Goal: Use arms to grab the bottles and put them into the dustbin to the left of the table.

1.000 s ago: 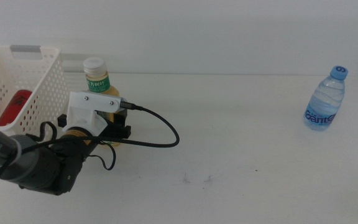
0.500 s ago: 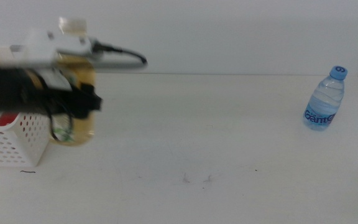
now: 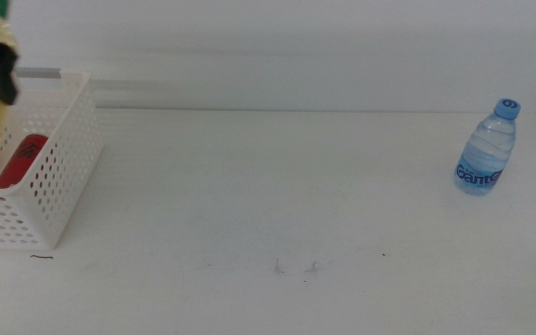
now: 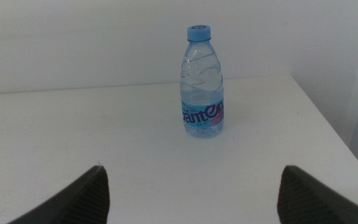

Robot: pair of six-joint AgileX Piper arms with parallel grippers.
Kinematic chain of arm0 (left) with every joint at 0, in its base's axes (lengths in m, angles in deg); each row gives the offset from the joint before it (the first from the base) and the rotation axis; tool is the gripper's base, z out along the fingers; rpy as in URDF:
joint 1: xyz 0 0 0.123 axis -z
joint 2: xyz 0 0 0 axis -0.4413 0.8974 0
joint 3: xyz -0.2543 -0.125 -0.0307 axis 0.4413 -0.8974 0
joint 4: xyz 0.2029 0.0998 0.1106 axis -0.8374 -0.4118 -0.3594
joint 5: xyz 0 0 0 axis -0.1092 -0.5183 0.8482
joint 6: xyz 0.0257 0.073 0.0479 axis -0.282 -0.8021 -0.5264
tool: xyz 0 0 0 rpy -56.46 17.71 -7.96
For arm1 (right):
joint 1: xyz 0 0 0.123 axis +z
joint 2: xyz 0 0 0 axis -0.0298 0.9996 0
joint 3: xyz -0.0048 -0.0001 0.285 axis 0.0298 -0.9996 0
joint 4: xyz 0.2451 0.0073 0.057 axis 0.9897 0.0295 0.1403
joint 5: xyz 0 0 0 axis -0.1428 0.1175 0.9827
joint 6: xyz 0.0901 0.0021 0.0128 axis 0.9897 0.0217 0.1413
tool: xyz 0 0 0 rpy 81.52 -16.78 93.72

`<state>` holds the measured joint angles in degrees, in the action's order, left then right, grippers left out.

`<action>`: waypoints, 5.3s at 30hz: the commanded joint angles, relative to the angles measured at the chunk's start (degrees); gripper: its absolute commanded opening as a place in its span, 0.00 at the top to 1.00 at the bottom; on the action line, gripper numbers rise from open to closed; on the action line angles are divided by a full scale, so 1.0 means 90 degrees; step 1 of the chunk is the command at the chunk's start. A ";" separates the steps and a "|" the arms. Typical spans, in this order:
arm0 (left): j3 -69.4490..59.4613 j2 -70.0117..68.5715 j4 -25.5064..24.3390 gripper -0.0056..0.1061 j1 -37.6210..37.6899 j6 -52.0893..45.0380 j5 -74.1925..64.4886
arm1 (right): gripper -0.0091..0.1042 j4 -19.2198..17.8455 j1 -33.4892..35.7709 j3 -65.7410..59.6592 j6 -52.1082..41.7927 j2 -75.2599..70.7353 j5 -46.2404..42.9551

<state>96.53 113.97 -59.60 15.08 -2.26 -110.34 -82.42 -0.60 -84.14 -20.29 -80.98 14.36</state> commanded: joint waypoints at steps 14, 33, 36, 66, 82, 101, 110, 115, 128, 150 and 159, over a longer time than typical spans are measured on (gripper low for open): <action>0.0442 0.1660 0.0039 0.78 -0.0290 -0.0363 0.0419 | 0.14 -0.0066 -0.0059 -0.0020 -0.0017 -0.0030 -0.0069; 0.0431 -0.1224 0.1947 0.11 0.0245 -0.0526 -0.0061 | 0.14 -0.0066 -0.0059 -0.0020 -0.0017 -0.0030 -0.0069; 0.0360 -0.1850 0.2689 0.11 0.0538 -0.0526 -0.0061 | 0.14 -0.0066 -0.0059 -0.0020 -0.0017 -0.0030 -0.0069; 0.0350 -0.3408 0.2506 0.11 0.3461 -0.0261 -0.0061 | 0.14 0.0028 -0.0059 0.0122 -0.0017 -0.0013 -0.0023; 0.0350 -0.3409 0.2450 0.11 0.3461 -0.0261 -0.0061 | 0.14 0.0000 -0.0059 0.0345 -0.0447 0.4745 -0.5046; 0.0350 -0.3409 0.2404 0.11 0.3461 -0.0261 -0.0061 | 0.14 0.0270 -0.0059 0.2611 -0.0674 1.1008 -0.8193; 0.0350 -0.3409 0.2405 0.11 0.3461 -0.0261 -0.0061 | 0.14 0.0810 -0.0059 0.3615 -0.0810 1.2314 -0.8183; 0.0350 -0.3409 0.2405 0.11 0.3461 -0.0261 -0.0061 | 0.14 0.0522 -0.0059 0.4155 -0.0738 1.2797 -0.8183; 0.0350 -0.3409 0.2405 0.11 0.3461 -0.0261 -0.0061 | 0.26 0.0557 -0.0059 0.5594 -0.0731 1.3723 -0.7766; 0.0350 -0.3409 0.2405 0.11 0.3461 -0.0261 -0.0061 | 0.94 0.1140 0.3621 1.0425 -0.1070 1.5361 -0.4662; 0.0350 -0.3409 0.2405 0.11 0.3461 -0.0261 -0.0061 | 0.13 0.1140 0.3806 1.0522 -0.1096 1.5398 -0.4085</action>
<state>99.78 83.47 -37.97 46.04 -5.13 -111.22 -71.95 33.07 10.19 -29.77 58.67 -24.51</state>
